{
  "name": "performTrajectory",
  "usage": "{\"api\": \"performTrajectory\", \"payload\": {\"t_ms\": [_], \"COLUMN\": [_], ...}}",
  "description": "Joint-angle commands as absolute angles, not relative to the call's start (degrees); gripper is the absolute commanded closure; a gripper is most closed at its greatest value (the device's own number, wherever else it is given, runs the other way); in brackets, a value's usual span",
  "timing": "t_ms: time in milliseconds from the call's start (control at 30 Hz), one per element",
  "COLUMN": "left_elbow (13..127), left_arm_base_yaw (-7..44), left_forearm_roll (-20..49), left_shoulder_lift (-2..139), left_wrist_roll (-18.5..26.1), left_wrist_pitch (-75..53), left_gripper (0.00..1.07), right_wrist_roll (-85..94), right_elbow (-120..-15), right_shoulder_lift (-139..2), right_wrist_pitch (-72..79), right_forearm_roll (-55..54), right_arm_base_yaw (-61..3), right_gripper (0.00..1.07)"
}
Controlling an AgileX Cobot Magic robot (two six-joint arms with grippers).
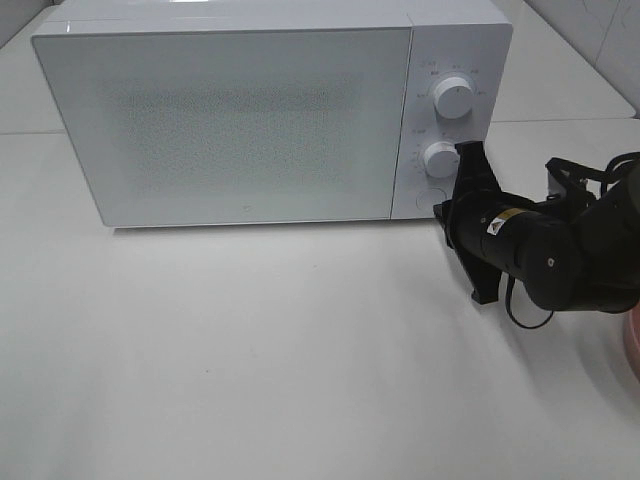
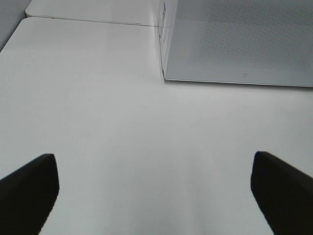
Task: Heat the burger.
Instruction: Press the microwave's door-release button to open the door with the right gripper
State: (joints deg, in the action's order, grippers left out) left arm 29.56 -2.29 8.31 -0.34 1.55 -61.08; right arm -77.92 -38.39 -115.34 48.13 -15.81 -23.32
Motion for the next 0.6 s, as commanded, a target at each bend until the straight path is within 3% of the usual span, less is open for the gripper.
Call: {"api": "performTrajectory", "payload": {"t_ms": [33,600], "left_elbow": [29.5,29.5], "left_arm_base_yaw": [-2.6,-2.6], "left_forearm_roll": [8.4,8.4], "left_shoulder_lift": [-1.0,-1.0], "left_wrist_roll": [1.4,1.4], "left_wrist_pitch": [-61.2,-61.2], "left_gripper": [0.07,0.07], "right_wrist_roll": [-77.3,-79.5], "right_elbow": [-40.0,-44.0], "right_shoulder_lift": [-115.3,-118.3], "right_wrist_pitch": [47.9,48.5], "right_forearm_roll": [-13.8,-12.9], "right_arm_base_yaw": [-22.6,-22.6], "right_gripper": [1.07,1.07]}}
